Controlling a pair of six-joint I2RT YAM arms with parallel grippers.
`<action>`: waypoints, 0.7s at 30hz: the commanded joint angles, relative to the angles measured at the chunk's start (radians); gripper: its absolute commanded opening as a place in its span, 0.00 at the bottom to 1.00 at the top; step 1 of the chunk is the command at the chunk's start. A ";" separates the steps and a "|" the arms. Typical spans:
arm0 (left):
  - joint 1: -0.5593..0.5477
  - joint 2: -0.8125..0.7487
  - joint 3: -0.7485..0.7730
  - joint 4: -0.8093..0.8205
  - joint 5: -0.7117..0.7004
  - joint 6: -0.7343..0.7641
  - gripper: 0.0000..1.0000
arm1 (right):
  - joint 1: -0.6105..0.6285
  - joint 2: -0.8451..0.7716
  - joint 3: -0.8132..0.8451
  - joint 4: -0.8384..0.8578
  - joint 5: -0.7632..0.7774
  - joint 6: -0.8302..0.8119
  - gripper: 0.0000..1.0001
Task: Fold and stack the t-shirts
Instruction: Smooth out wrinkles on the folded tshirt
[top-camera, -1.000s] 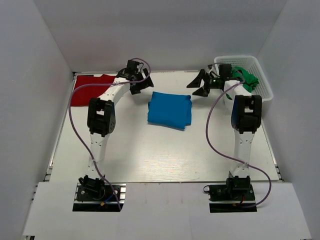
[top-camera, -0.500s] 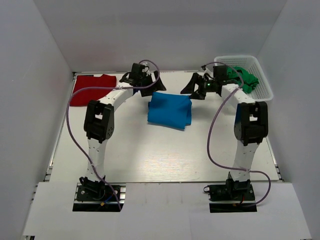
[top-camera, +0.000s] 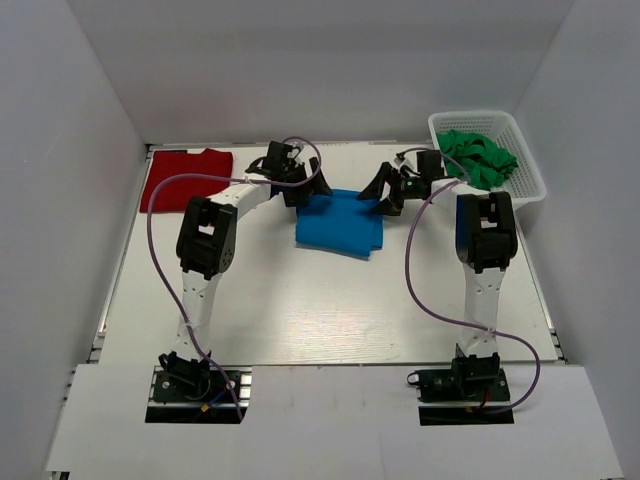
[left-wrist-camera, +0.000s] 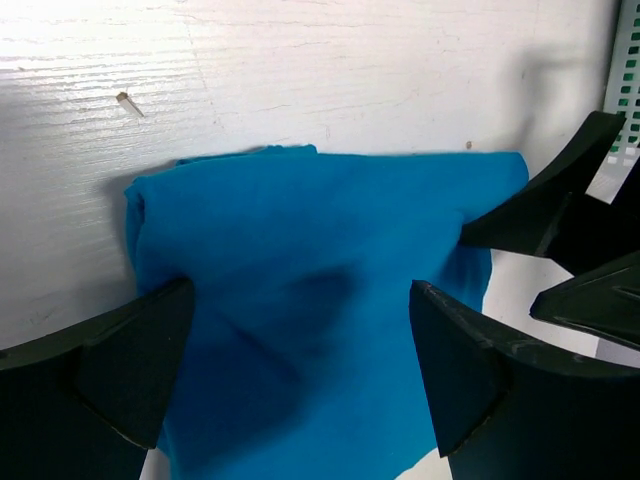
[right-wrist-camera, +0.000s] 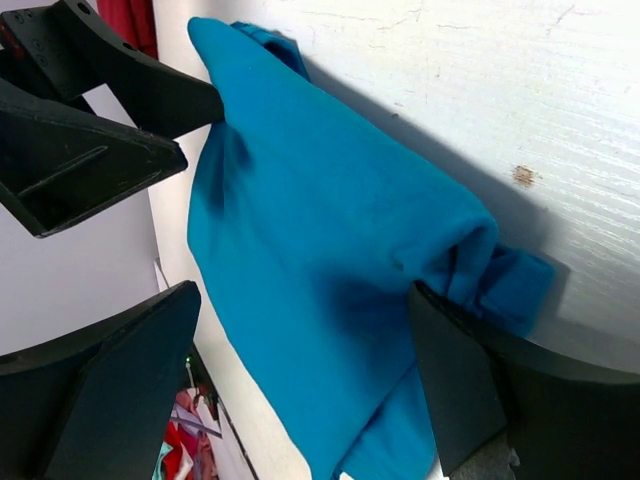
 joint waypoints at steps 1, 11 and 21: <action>0.003 0.017 -0.026 -0.049 -0.042 0.064 0.99 | 0.001 0.036 0.044 -0.013 0.016 -0.024 0.90; -0.008 -0.263 -0.025 -0.131 -0.192 0.126 0.99 | 0.030 -0.199 0.088 -0.327 0.322 -0.199 0.90; -0.008 -0.403 -0.266 -0.146 -0.292 0.098 0.99 | 0.100 -0.317 -0.142 -0.397 0.467 -0.204 0.90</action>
